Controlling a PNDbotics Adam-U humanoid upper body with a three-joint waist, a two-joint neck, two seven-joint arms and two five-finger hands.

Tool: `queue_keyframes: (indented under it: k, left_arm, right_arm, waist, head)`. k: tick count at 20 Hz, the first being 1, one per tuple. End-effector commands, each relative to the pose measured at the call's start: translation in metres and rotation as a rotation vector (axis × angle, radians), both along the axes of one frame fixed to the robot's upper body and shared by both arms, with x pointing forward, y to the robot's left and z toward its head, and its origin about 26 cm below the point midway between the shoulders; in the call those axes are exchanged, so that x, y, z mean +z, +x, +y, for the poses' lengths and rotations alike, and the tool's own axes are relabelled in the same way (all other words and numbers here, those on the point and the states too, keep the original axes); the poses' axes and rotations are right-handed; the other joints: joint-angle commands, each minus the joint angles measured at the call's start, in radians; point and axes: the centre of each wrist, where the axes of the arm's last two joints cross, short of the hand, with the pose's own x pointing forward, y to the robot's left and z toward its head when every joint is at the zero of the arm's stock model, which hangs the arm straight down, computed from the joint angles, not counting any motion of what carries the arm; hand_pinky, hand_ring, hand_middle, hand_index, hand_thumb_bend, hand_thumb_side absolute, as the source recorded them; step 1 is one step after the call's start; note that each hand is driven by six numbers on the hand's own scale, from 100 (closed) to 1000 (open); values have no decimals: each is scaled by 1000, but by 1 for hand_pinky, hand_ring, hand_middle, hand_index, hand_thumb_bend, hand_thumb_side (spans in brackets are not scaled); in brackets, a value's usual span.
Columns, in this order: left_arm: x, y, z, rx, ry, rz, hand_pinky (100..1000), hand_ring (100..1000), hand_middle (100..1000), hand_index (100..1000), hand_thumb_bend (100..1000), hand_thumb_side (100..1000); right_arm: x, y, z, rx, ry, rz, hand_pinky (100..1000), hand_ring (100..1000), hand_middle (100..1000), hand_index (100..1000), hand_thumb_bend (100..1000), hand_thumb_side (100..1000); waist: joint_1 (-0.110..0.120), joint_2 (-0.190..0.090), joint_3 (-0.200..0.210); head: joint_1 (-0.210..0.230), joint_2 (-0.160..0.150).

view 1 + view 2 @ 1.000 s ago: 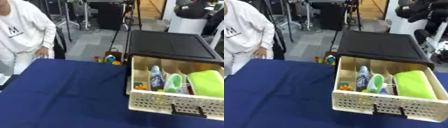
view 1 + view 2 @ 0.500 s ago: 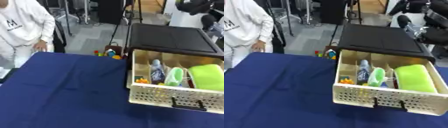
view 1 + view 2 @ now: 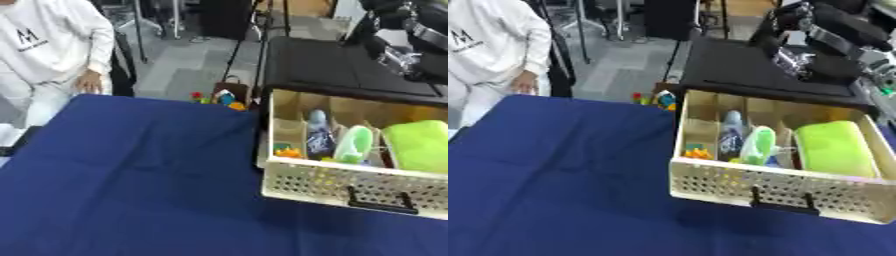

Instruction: Pick up objects from table and place into drawer.

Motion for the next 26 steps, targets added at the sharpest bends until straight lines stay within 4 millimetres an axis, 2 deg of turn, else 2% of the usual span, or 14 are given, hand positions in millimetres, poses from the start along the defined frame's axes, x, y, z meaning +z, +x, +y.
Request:
queue_keyframes:
  k: [1,8,13,20,26]
  left_arm:
    - [5,-1,0,0,17,-4,605,838,842,859,319,1000]
    - [2,-2,0,-7,17,20,598,835,840,857,314,1000]
    - [1,-3,-1,-8,15,34,596,834,840,857,309,1000]
    - [-3,-4,-2,-7,5,66,592,834,839,852,295,1000]
    - [-4,-3,-4,-4,-5,81,589,833,838,849,286,1000]
  right_arm:
    - [17,-8,0,27,7,-28,569,510,519,680,100,1000]
    - [21,-17,8,78,44,25,462,404,462,646,100,1000]
    - [19,-20,10,98,28,99,436,379,443,630,100,1000]
    - [2,-16,5,82,-24,224,430,375,427,623,100,1000]
    - [-13,-14,1,63,-52,302,420,365,417,619,100,1000]
  waist:
    - [4,-20,2]
    - [4,-40,4]
    - [3,-48,4]
    - [0,-54,12]
    - [-5,-50,16]
  head:
    - [7,13]
    - [15,35]
    - [17,46]
    - [11,67]
    - [14,68]
